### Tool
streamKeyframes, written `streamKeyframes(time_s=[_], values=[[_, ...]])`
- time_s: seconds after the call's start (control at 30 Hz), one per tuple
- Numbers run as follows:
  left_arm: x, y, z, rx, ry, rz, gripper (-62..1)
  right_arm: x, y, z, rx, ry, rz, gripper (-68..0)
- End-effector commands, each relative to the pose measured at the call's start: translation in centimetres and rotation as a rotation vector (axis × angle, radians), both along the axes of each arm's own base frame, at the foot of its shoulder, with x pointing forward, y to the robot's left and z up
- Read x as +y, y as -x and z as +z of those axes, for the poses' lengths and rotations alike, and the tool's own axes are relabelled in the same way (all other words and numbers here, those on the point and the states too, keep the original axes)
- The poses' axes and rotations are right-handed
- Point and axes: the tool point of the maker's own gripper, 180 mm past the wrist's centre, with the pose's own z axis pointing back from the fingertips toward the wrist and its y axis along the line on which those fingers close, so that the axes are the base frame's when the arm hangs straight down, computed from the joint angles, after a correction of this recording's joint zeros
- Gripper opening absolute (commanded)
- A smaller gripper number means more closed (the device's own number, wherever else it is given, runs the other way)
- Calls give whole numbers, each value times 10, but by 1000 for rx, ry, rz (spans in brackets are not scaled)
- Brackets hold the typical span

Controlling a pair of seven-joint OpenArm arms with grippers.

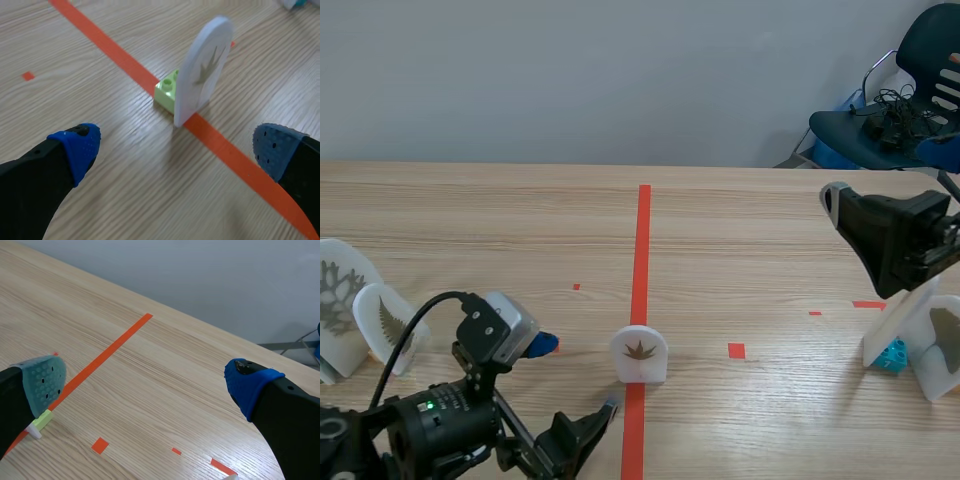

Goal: Do the leaf sorting experiment

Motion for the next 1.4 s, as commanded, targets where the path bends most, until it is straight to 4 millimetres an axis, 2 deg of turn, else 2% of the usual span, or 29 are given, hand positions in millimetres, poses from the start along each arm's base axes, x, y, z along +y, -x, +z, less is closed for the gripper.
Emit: streamKeyframes(time_s=[0.0, 0.17, 0.33, 0.37, 0.4, 0.53, 0.77, 1.0, 1.1, 1.27, 1.37], values=[[-15, -7, 19, -59, 52, -21, 14, -1, -4, 10, -33, -1, 4, 4], [-45, -11, 19, -69, 85, -69, 14, -1, -4, 9, -29, 2, 3, 4], [-66, -11, 28, -80, 130, -91, 14, -2, -3, 8, -27, 6, 3, 4], [-69, -11, 29, -80, 136, -90, -12, -2, -3, 8, -27, 6, 3, 4], [-71, -11, 30, -80, 142, -88, -67, -2, -3, 8, -27, 6, 3, 4], [-74, -13, 31, -84, 146, -71, -318, -2, -3, 8, -27, 5, 3, 4], [-69, -17, 28, -88, 119, -46, -556, -1, -3, 8, -27, 2, 2, 4], [-67, -15, 33, -72, 83, -67, -568, -1, -3, 8, -27, 1, 1, 4], [-59, -13, 52, -77, 95, -44, -568, -1, -3, 8, -27, 1, 1, 4], [-25, -10, 89, -142, 119, 57, -568, -1, -3, 8, -28, 1, 1, 4], [10, -13, 89, -123, 128, 185, -568, -1, -3, 8, -28, 1, 1, 4]])
